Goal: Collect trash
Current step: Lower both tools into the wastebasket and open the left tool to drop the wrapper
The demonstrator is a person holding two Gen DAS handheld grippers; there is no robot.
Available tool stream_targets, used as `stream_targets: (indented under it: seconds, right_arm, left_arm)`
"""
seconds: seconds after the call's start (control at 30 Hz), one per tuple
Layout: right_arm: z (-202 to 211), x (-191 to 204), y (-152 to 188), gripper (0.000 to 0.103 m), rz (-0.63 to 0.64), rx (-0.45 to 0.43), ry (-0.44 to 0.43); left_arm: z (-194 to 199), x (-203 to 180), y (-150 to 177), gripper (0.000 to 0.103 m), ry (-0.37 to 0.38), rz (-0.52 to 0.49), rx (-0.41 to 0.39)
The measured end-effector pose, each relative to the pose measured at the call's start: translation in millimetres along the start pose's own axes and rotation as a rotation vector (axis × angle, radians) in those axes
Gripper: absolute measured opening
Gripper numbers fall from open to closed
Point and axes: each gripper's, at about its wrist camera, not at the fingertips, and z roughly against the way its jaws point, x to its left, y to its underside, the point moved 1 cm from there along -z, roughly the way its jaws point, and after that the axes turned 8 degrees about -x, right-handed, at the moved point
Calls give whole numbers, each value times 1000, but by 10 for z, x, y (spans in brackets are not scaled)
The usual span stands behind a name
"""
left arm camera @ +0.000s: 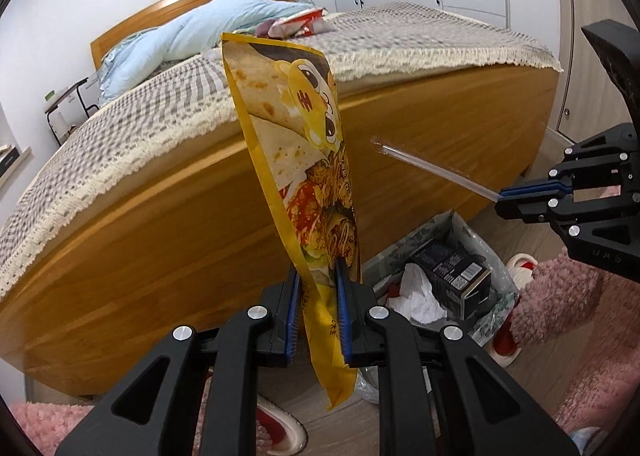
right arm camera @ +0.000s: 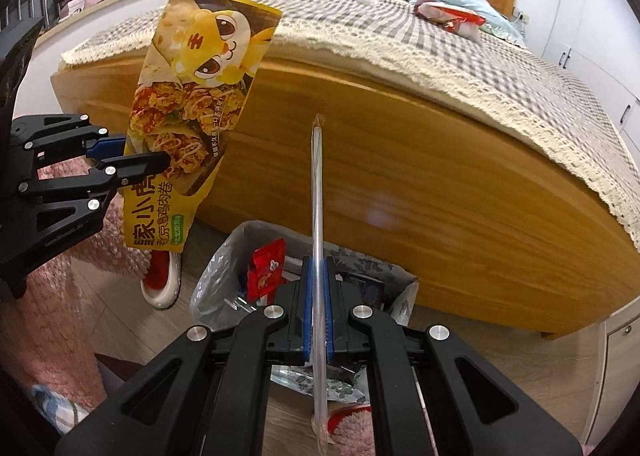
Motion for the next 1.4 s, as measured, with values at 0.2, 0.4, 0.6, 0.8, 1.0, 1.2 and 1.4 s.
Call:
stream_targets:
  seconds: [0.2, 0.4, 0.6, 0.8, 1.0, 1.2, 1.4]
  right_arm:
    - [-106, 13, 18, 5, 35, 26, -14]
    - [-235, 8, 52, 5, 84, 58, -13]
    - [-439, -40, 213, 5, 174, 131, -42]
    - [-666, -195, 365, 5, 161, 207, -71]
    - [-809, -341, 483, 5, 97, 269, -79]
    - [-910, -523, 655, 5, -22, 339, -89]
    - [-959, -682, 737, 5, -147, 378, -109]
  left_arm:
    - [-68, -17, 78, 14, 9, -23, 32]
    - [-145, -56, 120, 14, 13, -92, 51]
    - [-318, -187, 225, 14, 56, -199, 109]
    - [-562, -261, 289, 14, 104, -246, 176]
    - [-855, -434, 368, 14, 147, -379, 230]
    - [-1156, -637, 420, 14, 154, -550, 242]
    - [-1363, -936, 445, 14, 135, -755, 223]
